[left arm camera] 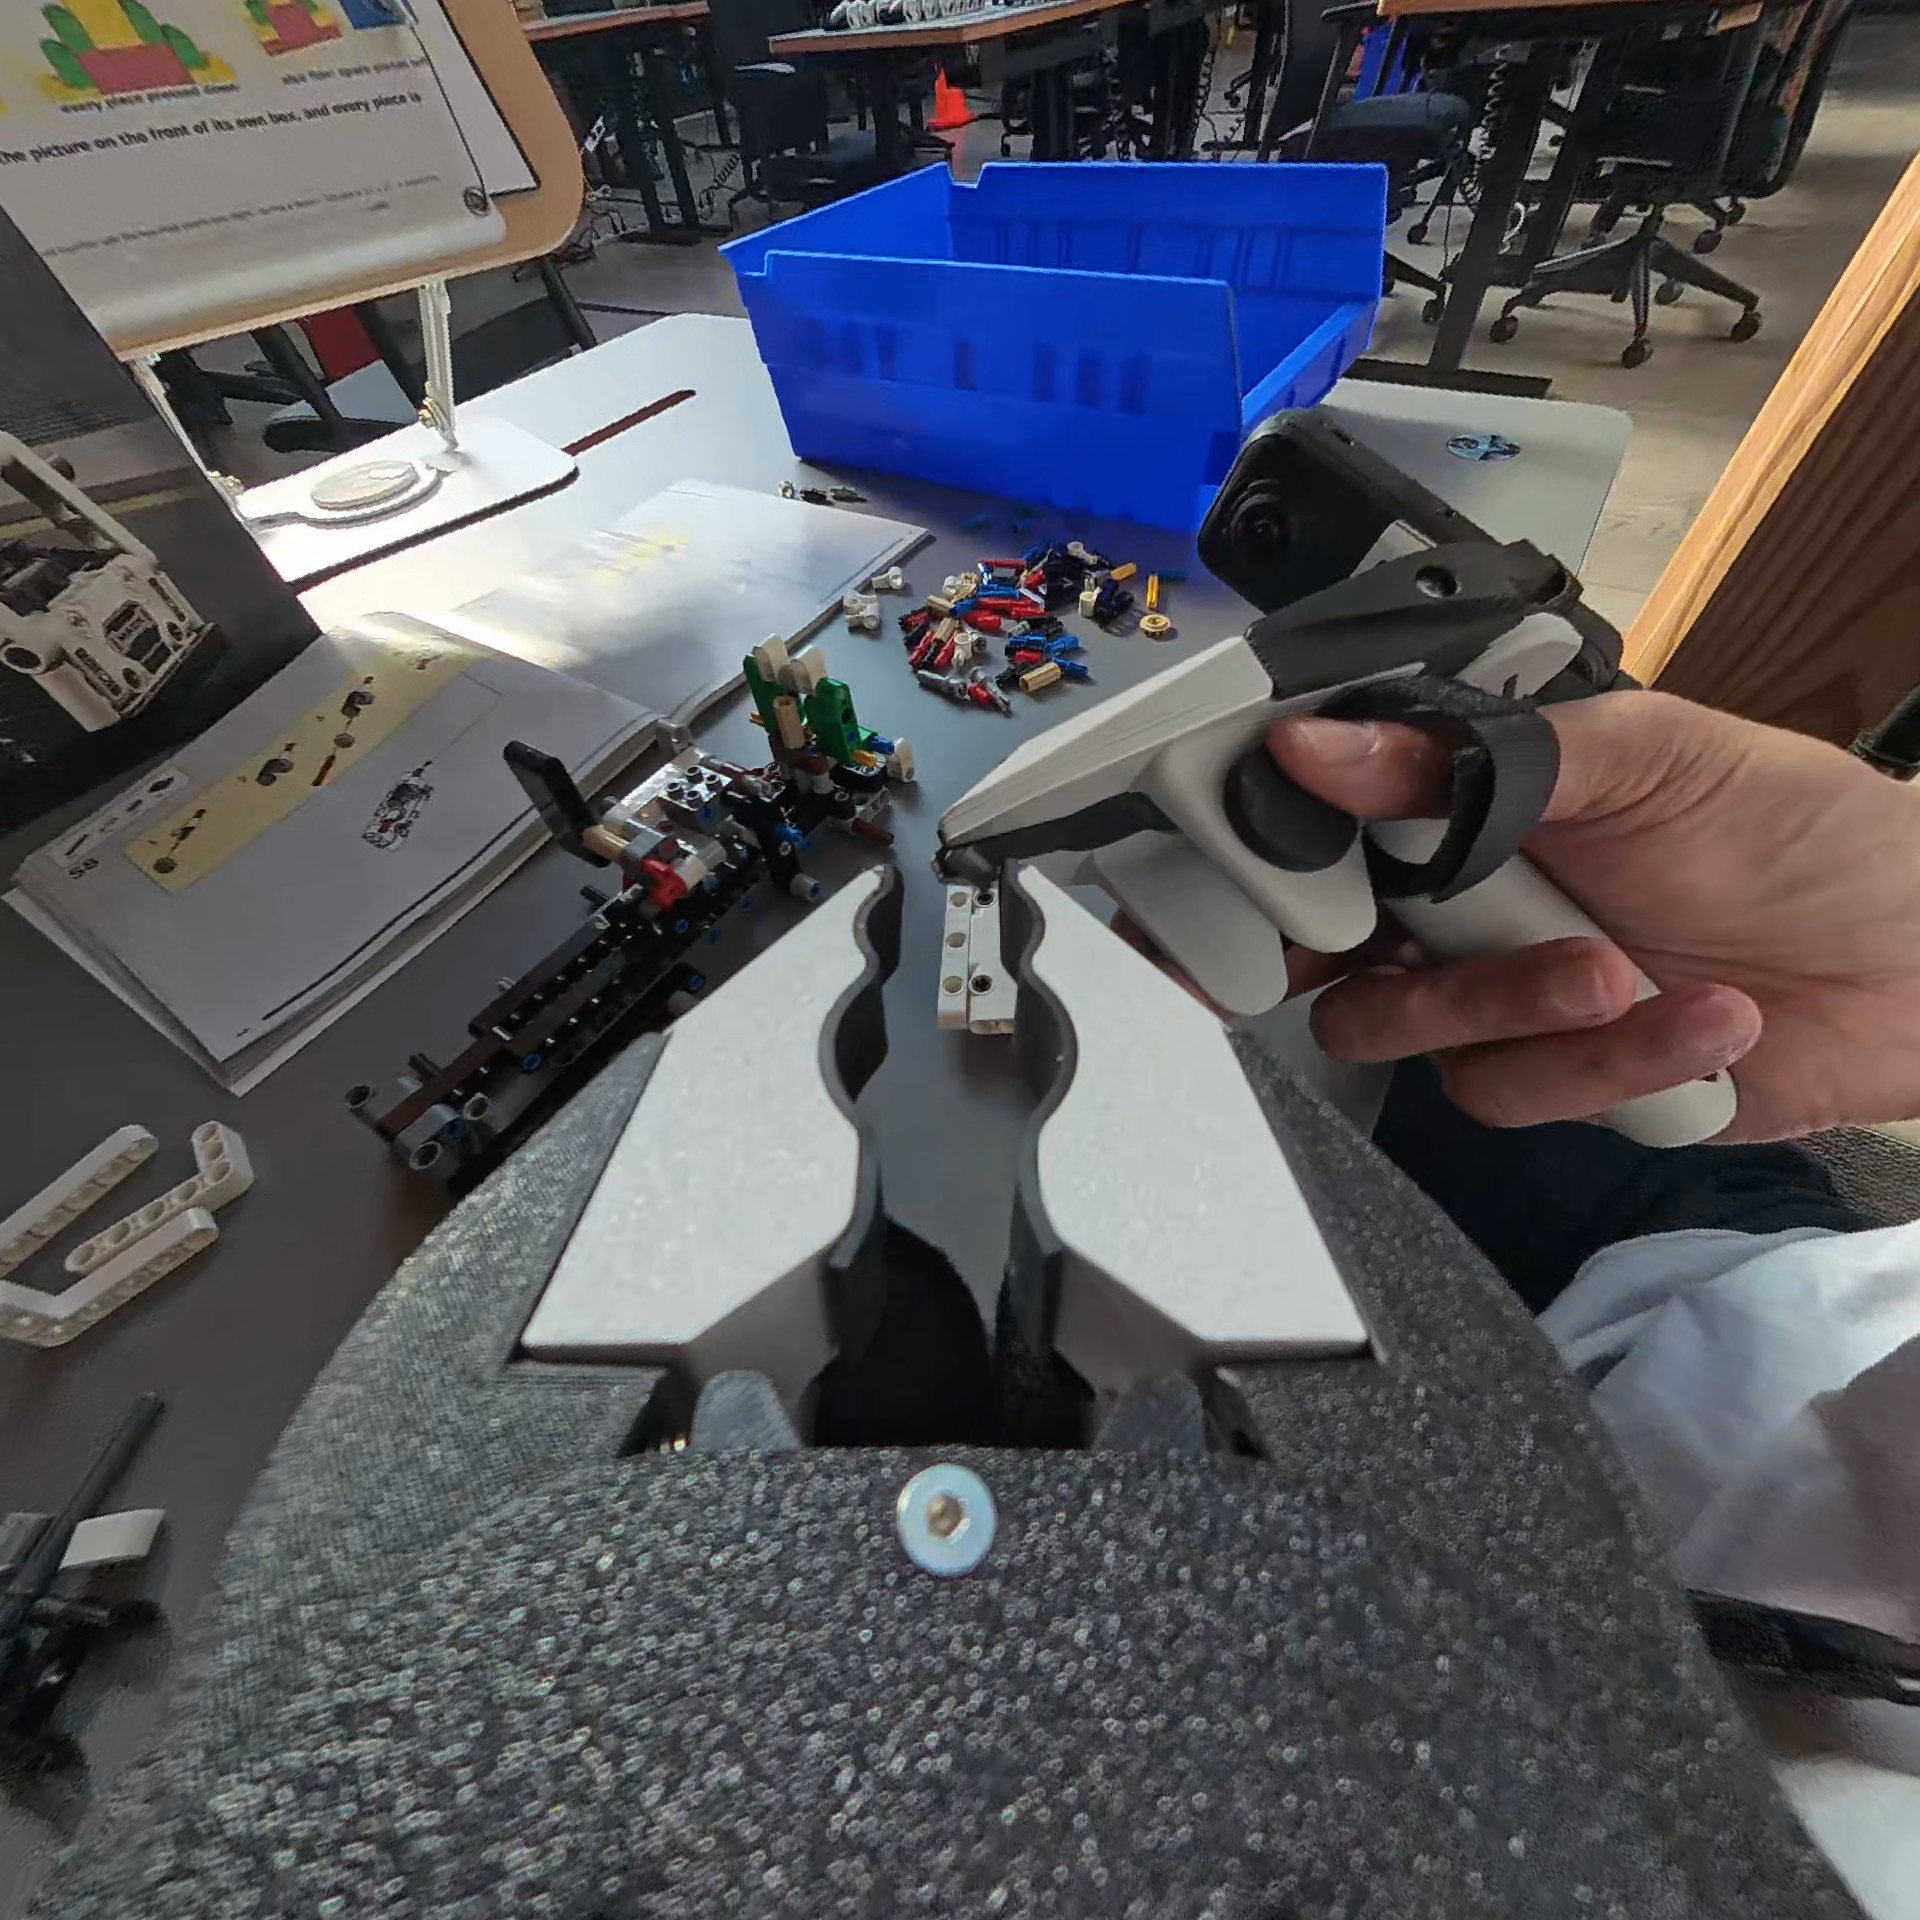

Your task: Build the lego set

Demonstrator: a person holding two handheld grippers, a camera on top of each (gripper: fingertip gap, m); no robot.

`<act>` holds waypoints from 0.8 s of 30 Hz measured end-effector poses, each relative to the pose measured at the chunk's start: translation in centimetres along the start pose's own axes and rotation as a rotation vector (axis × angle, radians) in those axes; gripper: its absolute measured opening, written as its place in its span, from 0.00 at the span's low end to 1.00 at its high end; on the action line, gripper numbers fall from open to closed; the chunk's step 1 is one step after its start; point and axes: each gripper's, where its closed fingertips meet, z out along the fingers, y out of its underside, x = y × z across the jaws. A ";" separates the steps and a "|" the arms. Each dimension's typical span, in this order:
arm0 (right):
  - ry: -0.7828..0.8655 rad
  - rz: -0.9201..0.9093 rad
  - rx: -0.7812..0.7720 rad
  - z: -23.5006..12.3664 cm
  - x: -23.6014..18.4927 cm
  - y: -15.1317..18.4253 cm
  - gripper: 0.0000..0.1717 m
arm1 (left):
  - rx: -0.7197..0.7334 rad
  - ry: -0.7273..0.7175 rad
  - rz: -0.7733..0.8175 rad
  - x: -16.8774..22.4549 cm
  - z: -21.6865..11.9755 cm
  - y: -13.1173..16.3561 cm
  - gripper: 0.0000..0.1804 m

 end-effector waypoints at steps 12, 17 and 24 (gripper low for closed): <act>0.021 -0.128 -0.088 -1.0 0.1 0.5 0.01 | -0.040 0.078 0.168 1.3 -0.4 0.5 0.01; -0.029 -0.203 -0.264 -1.9 -0.9 1.8 0.05 | -0.054 0.328 0.062 2.9 -0.9 0.7 0.01; 0.089 -0.851 -0.578 -4.3 -1.0 1.7 0.10 | -0.092 0.564 0.039 4.7 -1.4 1.0 0.01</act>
